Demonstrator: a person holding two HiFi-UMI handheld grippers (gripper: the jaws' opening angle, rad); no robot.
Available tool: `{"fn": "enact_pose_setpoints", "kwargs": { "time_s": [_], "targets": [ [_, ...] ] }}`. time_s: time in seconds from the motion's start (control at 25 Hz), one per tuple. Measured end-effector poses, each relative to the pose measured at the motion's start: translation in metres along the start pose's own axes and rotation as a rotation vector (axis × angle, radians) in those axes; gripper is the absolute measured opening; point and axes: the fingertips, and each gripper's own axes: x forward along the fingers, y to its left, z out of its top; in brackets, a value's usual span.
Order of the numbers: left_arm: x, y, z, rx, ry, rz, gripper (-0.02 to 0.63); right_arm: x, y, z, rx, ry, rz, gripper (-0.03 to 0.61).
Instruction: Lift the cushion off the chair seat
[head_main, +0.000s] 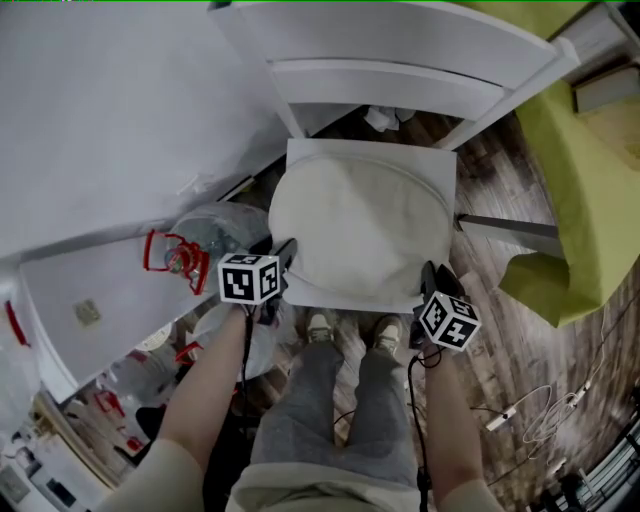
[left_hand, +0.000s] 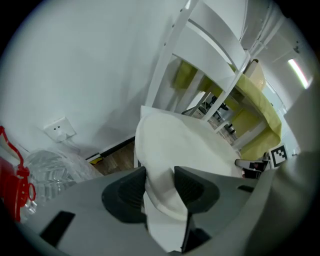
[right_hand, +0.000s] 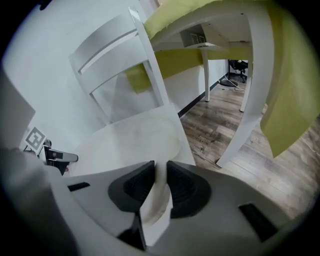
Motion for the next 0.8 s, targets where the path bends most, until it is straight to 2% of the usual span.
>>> {"fn": "enact_pose_setpoints", "kwargs": {
  "time_s": [0.12, 0.32, 0.48, 0.8],
  "targets": [
    [-0.017, -0.01, 0.003, -0.039, -0.026, -0.024, 0.176, -0.017, 0.005, 0.013, -0.032, -0.018, 0.011, 0.086],
    [-0.053, -0.027, 0.015, -0.034, -0.053, -0.036, 0.161, -0.056, 0.021, 0.04, -0.08, -0.063, 0.051, 0.081],
    [-0.091, -0.051, 0.031, -0.071, -0.081, -0.098, 0.152, -0.1, 0.03, 0.068, -0.102, -0.108, 0.043, 0.08],
    [-0.182, -0.092, 0.071, 0.009, -0.167, -0.12, 0.146, -0.196, 0.066, 0.127, -0.129, -0.202, 0.067, 0.077]
  ]
}}
